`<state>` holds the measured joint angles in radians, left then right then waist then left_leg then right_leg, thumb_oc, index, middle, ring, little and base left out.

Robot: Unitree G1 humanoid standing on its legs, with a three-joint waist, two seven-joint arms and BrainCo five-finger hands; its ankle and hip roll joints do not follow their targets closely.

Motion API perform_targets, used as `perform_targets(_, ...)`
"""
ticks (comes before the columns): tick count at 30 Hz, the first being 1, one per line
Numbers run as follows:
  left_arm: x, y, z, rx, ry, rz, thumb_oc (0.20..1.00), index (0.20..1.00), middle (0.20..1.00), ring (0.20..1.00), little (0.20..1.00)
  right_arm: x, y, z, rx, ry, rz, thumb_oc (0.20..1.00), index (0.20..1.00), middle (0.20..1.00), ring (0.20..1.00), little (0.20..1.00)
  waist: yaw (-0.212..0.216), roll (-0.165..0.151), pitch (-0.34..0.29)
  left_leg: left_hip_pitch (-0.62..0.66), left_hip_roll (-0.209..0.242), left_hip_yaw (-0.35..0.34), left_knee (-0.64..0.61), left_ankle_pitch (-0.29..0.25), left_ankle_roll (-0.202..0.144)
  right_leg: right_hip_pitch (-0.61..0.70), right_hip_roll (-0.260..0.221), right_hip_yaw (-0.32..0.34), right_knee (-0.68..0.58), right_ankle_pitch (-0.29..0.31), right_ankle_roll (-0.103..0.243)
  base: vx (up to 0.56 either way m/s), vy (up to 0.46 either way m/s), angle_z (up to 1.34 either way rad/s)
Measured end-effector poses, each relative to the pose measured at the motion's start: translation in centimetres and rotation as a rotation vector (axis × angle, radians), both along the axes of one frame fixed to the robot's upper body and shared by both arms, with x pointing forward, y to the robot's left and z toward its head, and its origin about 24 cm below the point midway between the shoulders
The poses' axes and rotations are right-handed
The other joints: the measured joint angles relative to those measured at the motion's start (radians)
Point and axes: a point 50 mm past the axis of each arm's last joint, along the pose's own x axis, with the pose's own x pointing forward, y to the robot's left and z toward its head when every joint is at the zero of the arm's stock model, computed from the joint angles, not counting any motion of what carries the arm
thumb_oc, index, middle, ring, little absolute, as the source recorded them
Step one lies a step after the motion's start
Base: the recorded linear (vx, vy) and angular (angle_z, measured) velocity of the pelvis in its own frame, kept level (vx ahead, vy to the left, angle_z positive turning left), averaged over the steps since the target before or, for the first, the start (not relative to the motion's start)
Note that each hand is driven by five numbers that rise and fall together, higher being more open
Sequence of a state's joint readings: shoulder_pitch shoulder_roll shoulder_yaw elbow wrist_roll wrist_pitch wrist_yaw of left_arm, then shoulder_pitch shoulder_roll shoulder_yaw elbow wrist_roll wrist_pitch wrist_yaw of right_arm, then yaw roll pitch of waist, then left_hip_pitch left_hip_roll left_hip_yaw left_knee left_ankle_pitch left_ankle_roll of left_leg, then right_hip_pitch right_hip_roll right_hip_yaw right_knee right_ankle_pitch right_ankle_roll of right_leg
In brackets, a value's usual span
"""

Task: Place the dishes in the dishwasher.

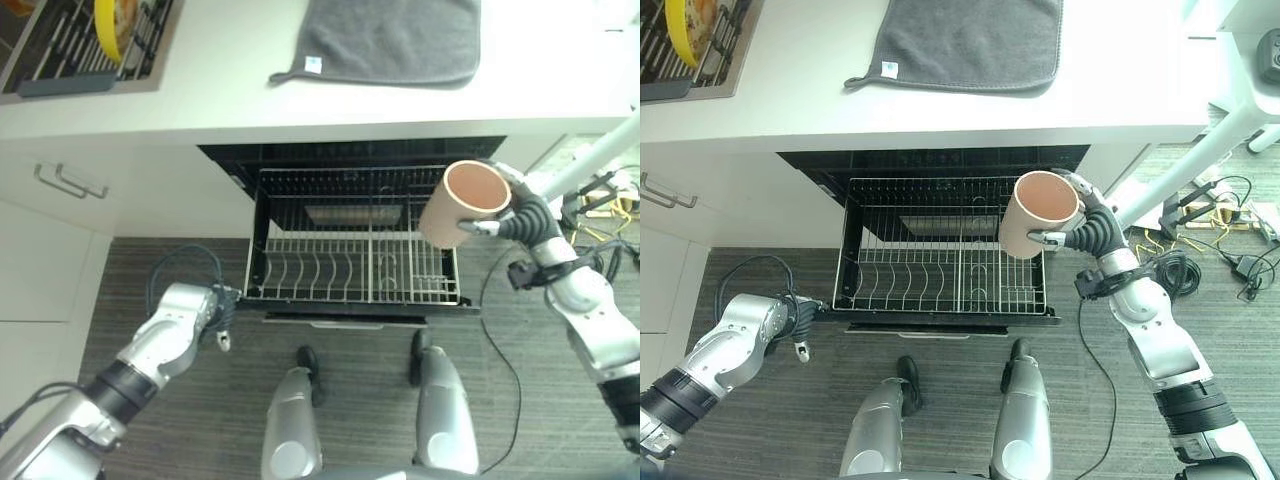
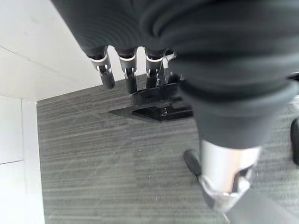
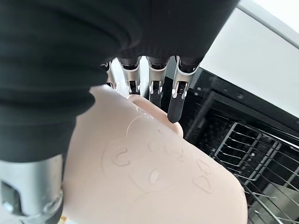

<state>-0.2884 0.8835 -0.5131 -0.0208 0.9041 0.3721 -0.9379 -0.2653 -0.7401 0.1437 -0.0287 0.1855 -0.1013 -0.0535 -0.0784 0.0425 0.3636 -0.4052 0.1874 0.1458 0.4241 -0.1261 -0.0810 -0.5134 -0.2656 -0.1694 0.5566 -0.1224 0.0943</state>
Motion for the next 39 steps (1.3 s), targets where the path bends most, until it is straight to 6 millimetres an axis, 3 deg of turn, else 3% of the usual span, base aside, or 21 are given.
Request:
perform_targets(6, -0.4, -0.6, -0.1, 0.078, 0.114, -0.031, 1.000, 1.000, 1.000, 1.000, 1.000, 0.7, -0.8, -1.5, -0.031, 0.066, -0.044, 0.200, 0.200, 0.200, 0.200, 0.200, 0.002, 0.000, 0.000, -0.017, -0.002, 0.000, 0.001, 0.002, -0.004, -0.015, -0.002, -0.001, 0.001, 0.000, 0.000, 0.00, 0.000, 0.00)
perform_targets(15, -0.1, -0.8, -0.3, 0.143, 0.131, -0.056, 1.000, 1.000, 1.000, 1.000, 1.000, 3.1, -1.9, -3.2, -0.122, 0.169, -0.107, 0.200, 0.200, 0.200, 0.200, 0.200, 0.005, 0.002, 0.000, -0.016, -0.005, -0.002, -0.001, 0.002, -0.003, -0.016, -0.004, -0.002, 0.004, -0.006, -0.004, 0.00, 0.000, 0.00)
perform_targets(19, 0.2, -1.3, -0.5, 0.148, 0.128, -0.070, 1.000, 1.000, 1.000, 1.000, 1.000, 4.4, -1.9, -2.6, -0.176, 0.193, -0.113, 0.200, 0.200, 0.200, 0.200, 0.200, 0.014, 0.015, 0.000, -0.016, -0.007, -0.006, 0.001, 0.002, -0.004, -0.018, -0.008, -0.002, 0.015, -0.013, -0.008, 0.00, 0.001, 0.02)
perform_targets(24, 0.5, -1.9, -0.8, 0.150, 0.088, -0.136, 1.000, 1.000, 1.000, 1.000, 1.000, 5.3, -3.4, -3.8, -0.207, 0.294, -0.177, 0.200, 0.200, 0.200, 0.200, 0.200, 0.040, 0.035, -0.009, -0.033, -0.014, -0.025, 0.009, 0.002, -0.004, -0.034, -0.019, -0.012, 0.043, -0.033, -0.012, 0.00, -0.001, 0.09)
perform_targets(27, 0.9, -2.1, -1.9, 0.103, 0.073, -0.156, 1.000, 1.000, 1.000, 1.000, 1.000, 5.3, -4.6, -5.8, -0.234, 0.413, -0.209, 0.200, 0.200, 0.200, 0.200, 0.200, 0.058, 0.063, -0.022, -0.035, -0.015, -0.031, 0.017, -0.001, -0.007, -0.037, -0.022, -0.013, 0.062, -0.043, -0.017, 0.02, -0.005, 0.04)
perform_targets(32, 1.7, -3.3, -4.3, 0.052, 0.033, -0.178, 1.000, 1.000, 1.000, 1.000, 1.000, 7.0, -5.8, -5.9, -0.177, 0.504, -0.277, 0.200, 0.200, 0.200, 0.200, 0.200, 0.091, 0.110, -0.057, -0.057, -0.018, -0.053, 0.056, -0.021, -0.022, -0.057, -0.036, -0.014, 0.123, -0.092, -0.025, 0.03, 0.036, 0.09)
perform_targets(39, 1.7, -3.2, -5.6, 0.043, 0.016, -0.166, 1.000, 1.000, 1.000, 1.000, 1.000, 6.9, -5.3, -7.1, -0.162, 0.556, -0.260, 0.200, 0.200, 0.200, 0.200, 0.200, 0.091, 0.111, -0.063, -0.065, -0.016, -0.057, 0.071, -0.024, -0.020, -0.068, -0.037, -0.014, 0.148, -0.097, -0.022, 0.02, 0.024, 0.01)
